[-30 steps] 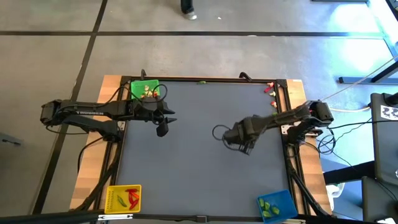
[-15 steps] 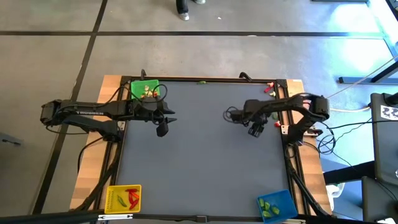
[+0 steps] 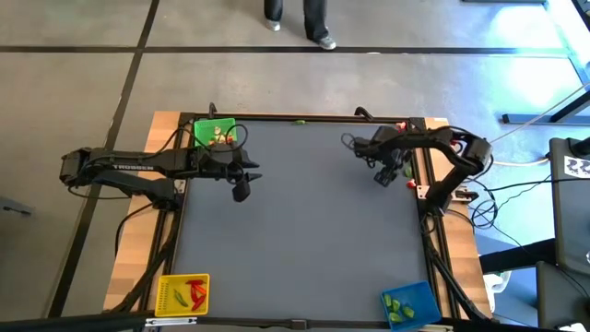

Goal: Sort produce into baskets
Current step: Put the green chili pepper into the blue bin

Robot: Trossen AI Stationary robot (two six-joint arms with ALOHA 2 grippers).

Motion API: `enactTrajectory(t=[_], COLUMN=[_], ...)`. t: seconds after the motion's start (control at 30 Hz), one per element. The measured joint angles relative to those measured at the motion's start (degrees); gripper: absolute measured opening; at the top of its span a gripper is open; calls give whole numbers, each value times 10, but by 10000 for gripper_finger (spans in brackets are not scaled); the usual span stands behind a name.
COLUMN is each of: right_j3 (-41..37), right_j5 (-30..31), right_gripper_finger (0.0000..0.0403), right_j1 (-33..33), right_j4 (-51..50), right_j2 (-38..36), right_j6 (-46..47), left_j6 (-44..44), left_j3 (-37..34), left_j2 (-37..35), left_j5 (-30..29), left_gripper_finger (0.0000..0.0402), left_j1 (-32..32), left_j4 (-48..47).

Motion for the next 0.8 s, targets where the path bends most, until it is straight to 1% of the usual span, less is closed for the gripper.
enactTrajectory(t=[0.1, 0.23, 0.33, 0.6, 0.8], right_j3=[0, 0, 0, -4, -10], right_j5=[-14, -68, -85, -90, -87], right_gripper_finger=[248, 248, 248, 248, 248], right_j1=[-42, -91, -120, -181, -180], right_j4=[3, 28, 38, 39, 40], right_j2=[0, 0, 0, 1, 4], right_j6=[-1, -13, -14, 0, 8], left_j6=[-5, -5, -5, -3, -2], left_j3=[0, 0, 0, 0, 0], left_j2=[0, 0, 0, 0, 0], left_j5=[-11, -13, -14, -13, -13], left_gripper_finger=[155, 155, 155, 155, 155], left_j1=[0, 0, 0, 0, 0], left_j4=[0, 0, 0, 0, 0])
